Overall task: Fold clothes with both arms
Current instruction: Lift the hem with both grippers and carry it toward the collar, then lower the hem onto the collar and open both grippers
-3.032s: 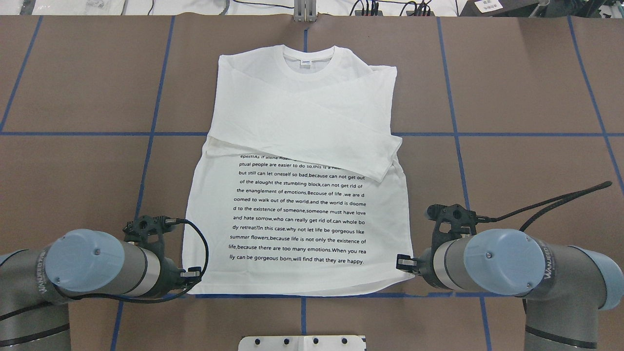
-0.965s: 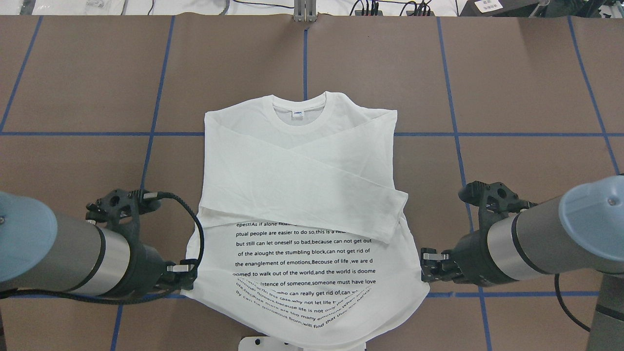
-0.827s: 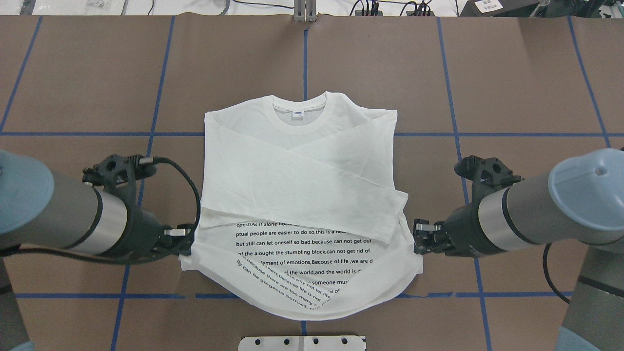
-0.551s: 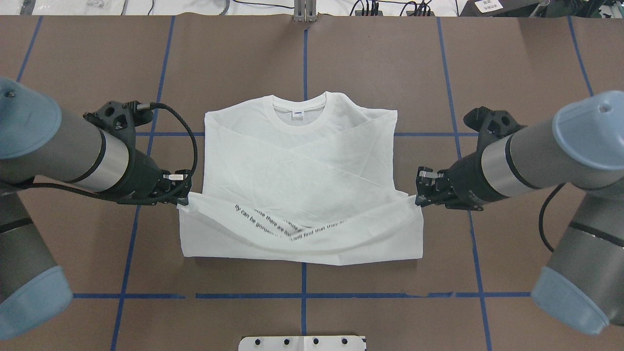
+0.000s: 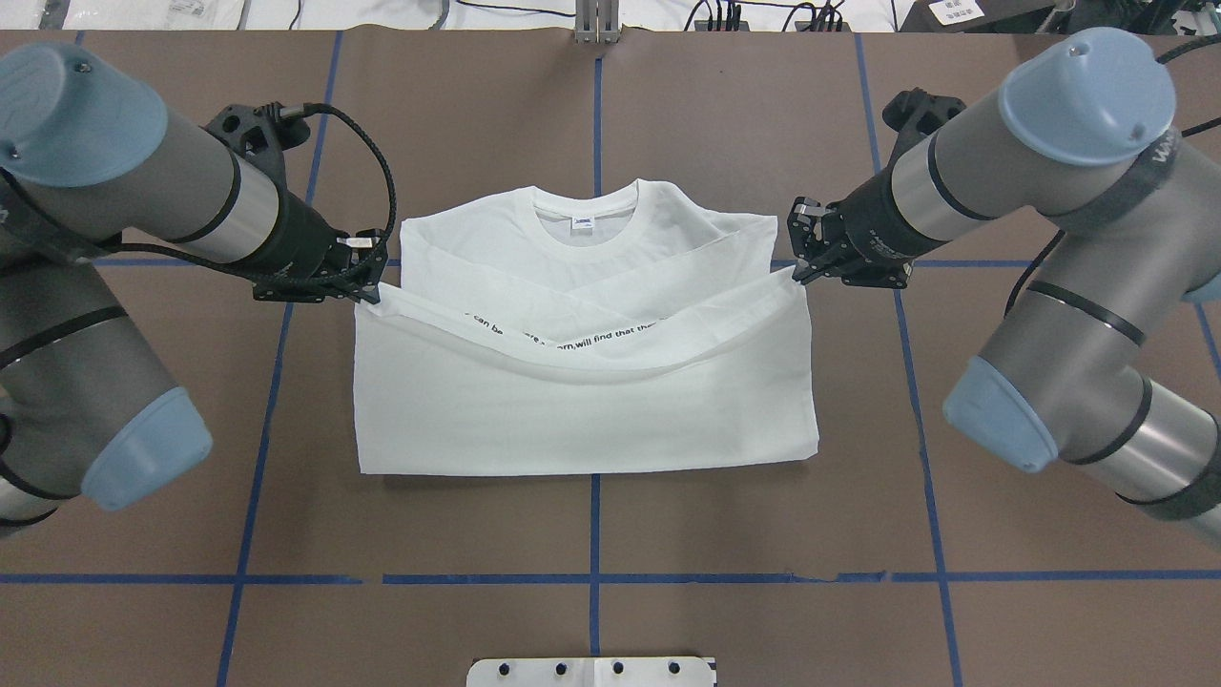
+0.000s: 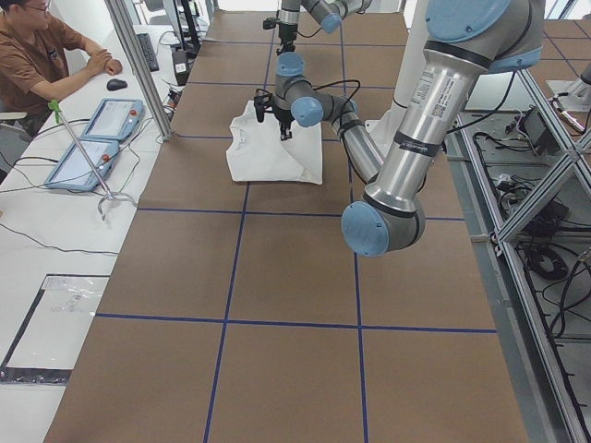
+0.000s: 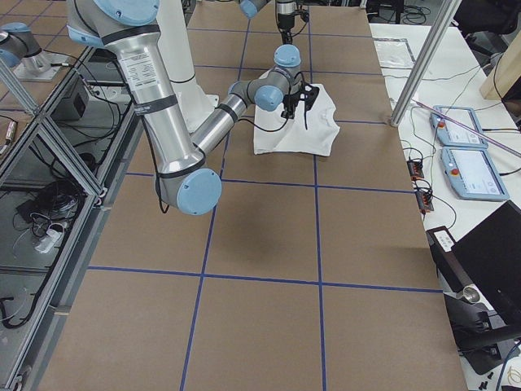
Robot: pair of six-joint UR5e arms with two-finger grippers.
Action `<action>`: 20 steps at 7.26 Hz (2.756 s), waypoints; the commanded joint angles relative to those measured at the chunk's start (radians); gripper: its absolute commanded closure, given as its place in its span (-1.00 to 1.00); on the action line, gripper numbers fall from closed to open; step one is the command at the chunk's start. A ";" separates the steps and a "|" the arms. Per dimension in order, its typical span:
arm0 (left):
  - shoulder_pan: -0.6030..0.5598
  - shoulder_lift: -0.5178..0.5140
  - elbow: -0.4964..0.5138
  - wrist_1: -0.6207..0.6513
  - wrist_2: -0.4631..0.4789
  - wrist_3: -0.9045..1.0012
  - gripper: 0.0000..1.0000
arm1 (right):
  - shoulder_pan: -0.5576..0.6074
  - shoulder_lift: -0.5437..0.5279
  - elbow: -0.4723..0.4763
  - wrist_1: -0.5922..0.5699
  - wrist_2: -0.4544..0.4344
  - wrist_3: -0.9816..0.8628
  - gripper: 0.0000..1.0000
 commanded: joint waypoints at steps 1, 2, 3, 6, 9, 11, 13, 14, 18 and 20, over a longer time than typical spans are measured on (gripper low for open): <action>-0.049 -0.009 0.214 -0.231 0.001 -0.001 1.00 | 0.037 0.067 -0.112 0.032 -0.002 -0.026 1.00; -0.063 -0.009 0.276 -0.311 0.001 -0.005 1.00 | 0.057 0.079 -0.182 0.103 -0.002 -0.028 1.00; -0.063 -0.011 0.333 -0.364 0.001 -0.007 1.00 | 0.071 0.113 -0.284 0.169 0.000 -0.037 1.00; -0.063 -0.016 0.392 -0.432 0.002 -0.010 1.00 | 0.089 0.152 -0.344 0.188 0.000 -0.037 1.00; -0.063 -0.086 0.464 -0.432 0.004 -0.013 1.00 | 0.088 0.219 -0.452 0.190 -0.004 -0.040 1.00; -0.078 -0.108 0.489 -0.432 0.007 -0.027 1.00 | 0.091 0.221 -0.468 0.188 -0.005 -0.041 1.00; -0.094 -0.144 0.571 -0.438 0.010 -0.024 1.00 | 0.094 0.222 -0.489 0.190 -0.008 -0.049 1.00; -0.094 -0.147 0.596 -0.471 0.012 -0.024 1.00 | 0.094 0.222 -0.493 0.188 -0.011 -0.057 1.00; -0.094 -0.157 0.621 -0.492 0.010 -0.028 1.00 | 0.091 0.221 -0.500 0.188 -0.013 -0.063 1.00; -0.094 -0.164 0.618 -0.490 0.010 -0.027 1.00 | 0.086 0.227 -0.496 0.190 -0.011 -0.061 1.00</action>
